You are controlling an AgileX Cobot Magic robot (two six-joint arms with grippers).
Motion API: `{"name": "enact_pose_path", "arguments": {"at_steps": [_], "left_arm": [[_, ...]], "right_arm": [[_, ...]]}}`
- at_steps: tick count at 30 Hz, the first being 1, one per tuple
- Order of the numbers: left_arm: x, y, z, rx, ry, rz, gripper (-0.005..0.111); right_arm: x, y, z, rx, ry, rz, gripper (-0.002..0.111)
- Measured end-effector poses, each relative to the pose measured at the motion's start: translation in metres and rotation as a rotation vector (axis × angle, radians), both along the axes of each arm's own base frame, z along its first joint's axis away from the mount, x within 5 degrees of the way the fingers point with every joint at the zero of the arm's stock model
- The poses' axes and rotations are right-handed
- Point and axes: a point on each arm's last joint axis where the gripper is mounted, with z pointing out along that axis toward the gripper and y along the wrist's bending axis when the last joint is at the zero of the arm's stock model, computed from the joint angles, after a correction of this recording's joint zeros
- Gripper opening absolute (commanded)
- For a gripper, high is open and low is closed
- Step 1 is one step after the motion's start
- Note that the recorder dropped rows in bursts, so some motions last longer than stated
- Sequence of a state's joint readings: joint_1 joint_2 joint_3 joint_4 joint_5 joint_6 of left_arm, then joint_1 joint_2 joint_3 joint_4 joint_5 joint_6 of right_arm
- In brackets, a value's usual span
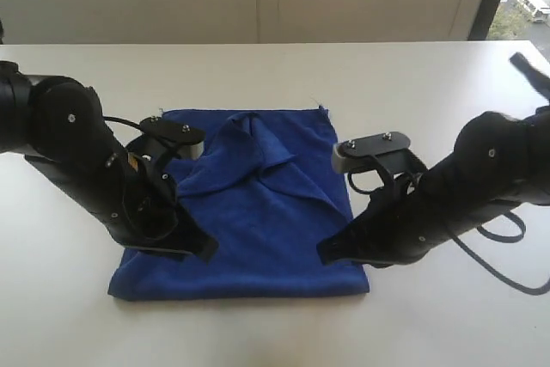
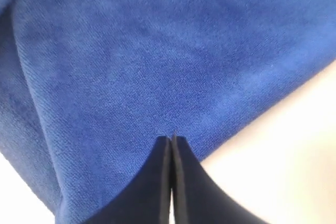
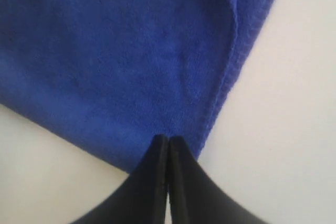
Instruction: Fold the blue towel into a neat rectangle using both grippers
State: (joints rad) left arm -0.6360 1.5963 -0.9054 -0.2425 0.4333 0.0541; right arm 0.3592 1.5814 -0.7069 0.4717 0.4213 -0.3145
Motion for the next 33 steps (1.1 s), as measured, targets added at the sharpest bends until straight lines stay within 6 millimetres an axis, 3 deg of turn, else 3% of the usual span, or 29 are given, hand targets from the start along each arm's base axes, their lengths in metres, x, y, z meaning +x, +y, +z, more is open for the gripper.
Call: {"name": "enact_pose_path", "arguments": {"at_steps": [6, 9, 12, 14, 19, 23, 30, 33], "left_arm": [[-0.001, 0.002, 0.028, -0.081, -0.128, 0.016, 0.0], [0.0, 0.003, 0.033, -0.095, -0.162, 0.019, 0.0], [0.004, 0.007, 0.033, -0.08, -0.174, 0.058, 0.0], [0.014, 0.021, 0.033, -0.077, -0.17, 0.154, 0.0], [0.04, 0.07, 0.035, -0.062, -0.175, 0.374, 0.0], [0.048, 0.107, 0.035, -0.025, -0.137, 0.484, 0.0], [0.052, 0.145, 0.033, 0.009, -0.099, 0.591, 0.0], [0.051, 0.151, 0.032, 0.028, -0.092, 0.595, 0.0]], "right_arm": [[0.015, 0.006, 0.054, 0.073, -0.19, -0.001, 0.0], [0.026, 0.011, 0.075, 0.1, -0.241, 0.007, 0.0], [0.04, 0.017, 0.085, 0.115, -0.264, 0.008, 0.0], [0.052, 0.018, 0.088, 0.127, -0.259, -0.013, 0.0], [0.083, 0.012, 0.084, 0.129, -0.212, -0.063, 0.0], [0.106, 0.011, 0.071, 0.122, -0.151, -0.073, 0.0], [0.143, 0.021, 0.045, 0.157, -0.073, -0.103, 0.0], [0.155, 0.025, 0.029, 0.167, -0.041, -0.117, 0.001]]}}
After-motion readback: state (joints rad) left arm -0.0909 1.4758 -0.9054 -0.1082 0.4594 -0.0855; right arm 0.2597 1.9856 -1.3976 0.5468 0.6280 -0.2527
